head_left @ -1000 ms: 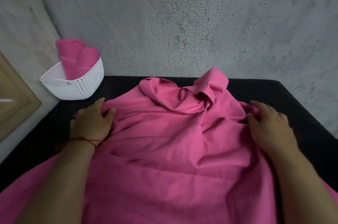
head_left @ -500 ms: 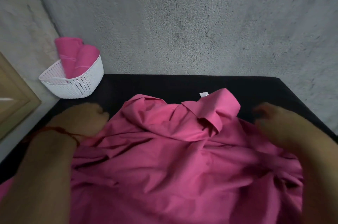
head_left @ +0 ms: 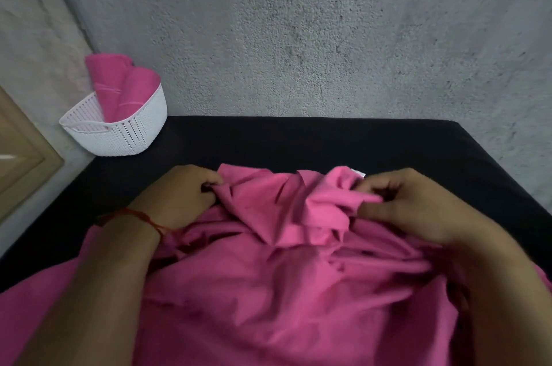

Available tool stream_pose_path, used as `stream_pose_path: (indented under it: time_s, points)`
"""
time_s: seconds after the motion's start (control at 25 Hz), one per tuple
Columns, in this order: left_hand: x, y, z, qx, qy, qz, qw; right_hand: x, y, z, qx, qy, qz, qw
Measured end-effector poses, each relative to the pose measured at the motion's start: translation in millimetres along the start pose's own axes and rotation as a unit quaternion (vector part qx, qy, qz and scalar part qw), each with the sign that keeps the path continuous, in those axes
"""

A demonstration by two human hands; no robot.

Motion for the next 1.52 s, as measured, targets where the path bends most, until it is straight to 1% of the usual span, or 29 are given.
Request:
stream_pose_path:
  time_s: [0.08,0.12,0.16,0.2,0.24,0.32,0.4,0.44,0.48,0.56,0.64,0.72,0.76,0.8,0.84,0.88,0.92,0.96,1.0,1.04,1.08,1.12,1.16,1.2,1.24,1.32,1.36,1.44,1.52]
  points:
    - [16,24,-5,-0.151,-0.029,0.003,0.988,-17,14,10,-0.162,0.019,0.022,0.986]
    - [23,38,-8,-0.231,-0.036,0.000,0.972,-24,22,9,-0.215,0.043,0.040,0.975]
    - [29,51,-13,-0.286,-0.028,-0.006,0.958,-30,26,4,-0.229,0.062,0.058,0.970]
    - [36,56,-19,-0.298,0.007,-0.009,0.954,-36,26,-4,-0.205,0.088,0.069,0.972]
    - [42,54,-24,-0.268,0.058,-0.006,0.962,-40,20,-12,-0.146,0.123,0.062,0.980]
    - [47,36,-28,-0.126,0.135,-0.011,0.983,-37,4,-26,0.039,0.172,0.042,0.983]
    - [37,16,-16,-0.012,0.158,-0.067,0.985,-30,-10,-13,0.165,0.086,0.037,0.982]
    - [34,11,-5,0.004,0.142,-0.093,0.985,-21,-14,0,0.169,0.024,0.046,0.984]
    - [32,9,5,0.000,0.110,-0.110,0.988,-13,-16,12,0.126,0.007,0.060,0.990]
    - [30,11,13,-0.025,0.065,-0.120,0.990,-5,-13,26,-0.004,0.084,0.090,0.992]
    - [27,11,12,-0.067,0.048,-0.120,0.989,-8,-9,27,-0.075,0.111,0.100,0.986]
    - [14,10,8,-0.123,0.093,-0.166,0.974,-9,-6,12,-0.023,0.047,0.101,0.993]
    - [5,10,0,-0.112,0.172,-0.213,0.955,-7,-4,-1,0.050,0.011,0.106,0.993]
    - [-6,12,-9,-0.077,0.281,-0.268,0.918,-1,1,-17,0.148,-0.028,0.116,0.982]
    - [-18,14,-19,-0.019,0.402,-0.310,0.861,8,8,-33,0.257,-0.069,0.127,0.955]
    - [-29,15,-25,0.035,0.518,-0.328,0.789,15,16,-45,0.358,-0.102,0.136,0.918]
    - [-36,14,-29,0.078,0.607,-0.321,0.723,20,24,-53,0.433,-0.123,0.136,0.883]
    - [-41,12,-31,0.106,0.664,-0.305,0.674,23,27,-55,0.472,-0.143,0.128,0.861]
    - [-42,8,-31,0.118,0.691,-0.284,0.654,24,27,-54,0.489,-0.164,0.121,0.849]
    - [-40,4,-29,0.115,0.692,-0.268,0.660,25,26,-53,0.495,-0.182,0.115,0.842]
    - [-35,2,-27,0.106,0.669,-0.265,0.686,24,24,-52,0.497,-0.200,0.110,0.837]
    - [-32,2,-25,0.107,0.612,-0.272,0.735,19,22,-50,0.491,-0.211,0.108,0.838]
    - [-29,4,-25,0.121,0.522,-0.276,0.798,14,21,-49,0.475,-0.216,0.111,0.846]
    - [-28,6,-28,0.144,0.412,-0.275,0.857,11,20,-48,0.443,-0.209,0.122,0.863]
    - [-26,7,-33,0.168,0.303,-0.263,0.900,11,18,-47,0.395,-0.189,0.138,0.888]
    - [-19,16,-46,0.193,0.188,-0.249,0.930,6,21,-46,0.307,-0.087,0.175,0.932]
    - [-17,20,-51,0.193,0.171,-0.245,0.935,4,22,-48,0.263,-0.015,0.175,0.949]
    - [-13,26,-61,0.172,0.179,-0.242,0.938,-8,21,-51,0.190,0.097,0.175,0.961]
    - [-11,29,-64,0.118,0.224,-0.257,0.933,-22,21,-47,0.159,0.072,0.156,0.972]
Point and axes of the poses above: each hand's wrist, its own y-axis away from the middle knuckle, its own z-axis out of the palm, x = y × z, the point moved 6 cm from there along -y, towards the middle knuckle, and after that the axes turned 15 degrees about -z, right-handed, at the moved point
